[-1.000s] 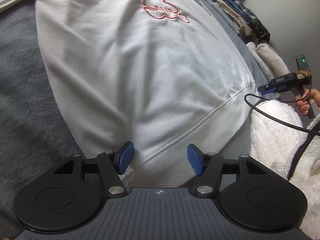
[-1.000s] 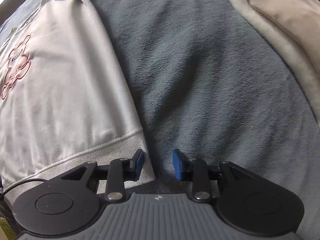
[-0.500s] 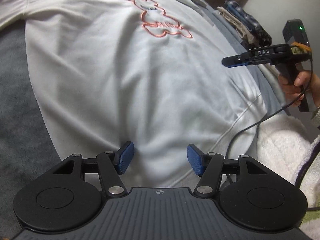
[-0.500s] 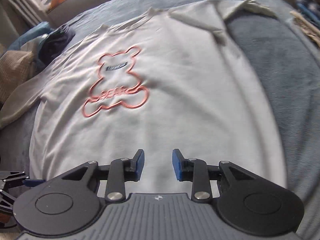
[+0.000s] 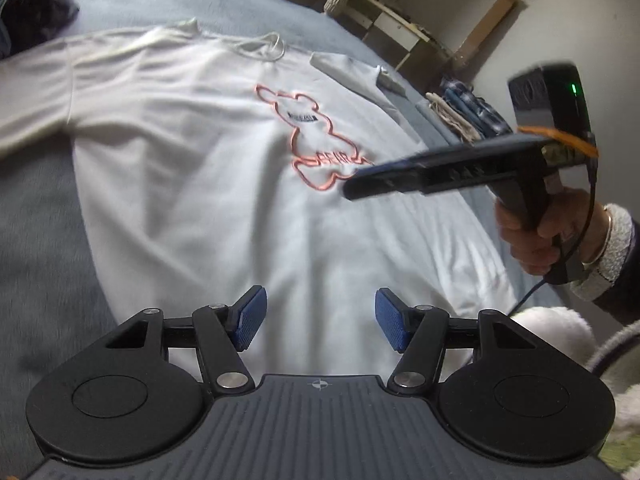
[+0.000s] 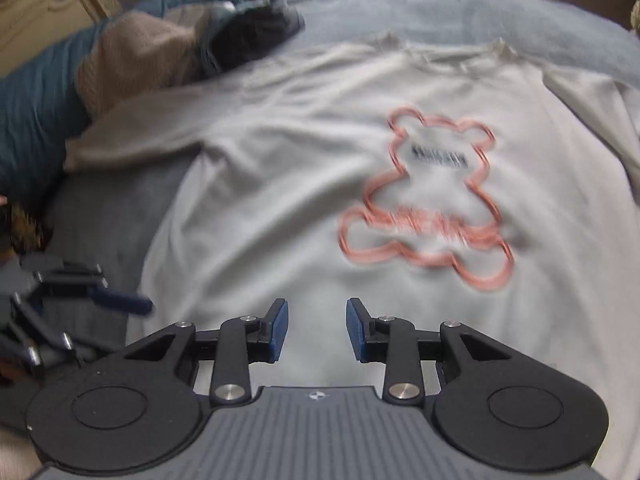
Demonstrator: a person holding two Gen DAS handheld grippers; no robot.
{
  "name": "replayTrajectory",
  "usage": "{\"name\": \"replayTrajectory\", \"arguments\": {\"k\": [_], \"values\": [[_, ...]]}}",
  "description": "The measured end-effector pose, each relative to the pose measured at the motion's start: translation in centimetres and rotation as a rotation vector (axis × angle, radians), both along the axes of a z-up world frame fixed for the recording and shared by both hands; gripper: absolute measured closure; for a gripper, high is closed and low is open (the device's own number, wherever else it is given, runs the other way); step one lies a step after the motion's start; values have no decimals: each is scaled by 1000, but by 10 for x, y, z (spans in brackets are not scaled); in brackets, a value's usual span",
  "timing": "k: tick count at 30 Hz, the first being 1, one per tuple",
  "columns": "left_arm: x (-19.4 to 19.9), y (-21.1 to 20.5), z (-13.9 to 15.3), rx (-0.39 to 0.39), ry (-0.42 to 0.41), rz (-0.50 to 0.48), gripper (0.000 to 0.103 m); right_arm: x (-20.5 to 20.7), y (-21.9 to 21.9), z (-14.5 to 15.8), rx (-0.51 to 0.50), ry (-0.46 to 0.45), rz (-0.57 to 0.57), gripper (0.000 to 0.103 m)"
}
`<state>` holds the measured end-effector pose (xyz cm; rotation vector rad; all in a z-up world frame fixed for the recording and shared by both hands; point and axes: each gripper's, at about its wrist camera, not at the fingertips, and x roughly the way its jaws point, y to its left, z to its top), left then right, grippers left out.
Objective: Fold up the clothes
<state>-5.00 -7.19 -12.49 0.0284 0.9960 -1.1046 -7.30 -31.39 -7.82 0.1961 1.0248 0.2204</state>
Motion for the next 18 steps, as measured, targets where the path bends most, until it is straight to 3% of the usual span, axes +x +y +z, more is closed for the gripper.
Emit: {"name": "replayTrajectory", "arguments": {"k": [2,5,9,14,18], "values": [[-6,-11,-12,56,-16,-27,44,32,23,-16,-40,-65,18,68],[-20,9,-22,69,35,-72,42,42,45,-52,-140,-17,77,68],[-39,35,-34,85,104,-131,41,-14,41,-54,-153,45,160,68],[-58,63,-47,107,176,-188,41,-99,23,-56,-86,285,157,68],[-51,72,-45,103,230,-171,41,-122,12,-51,-44,398,118,68]]}}
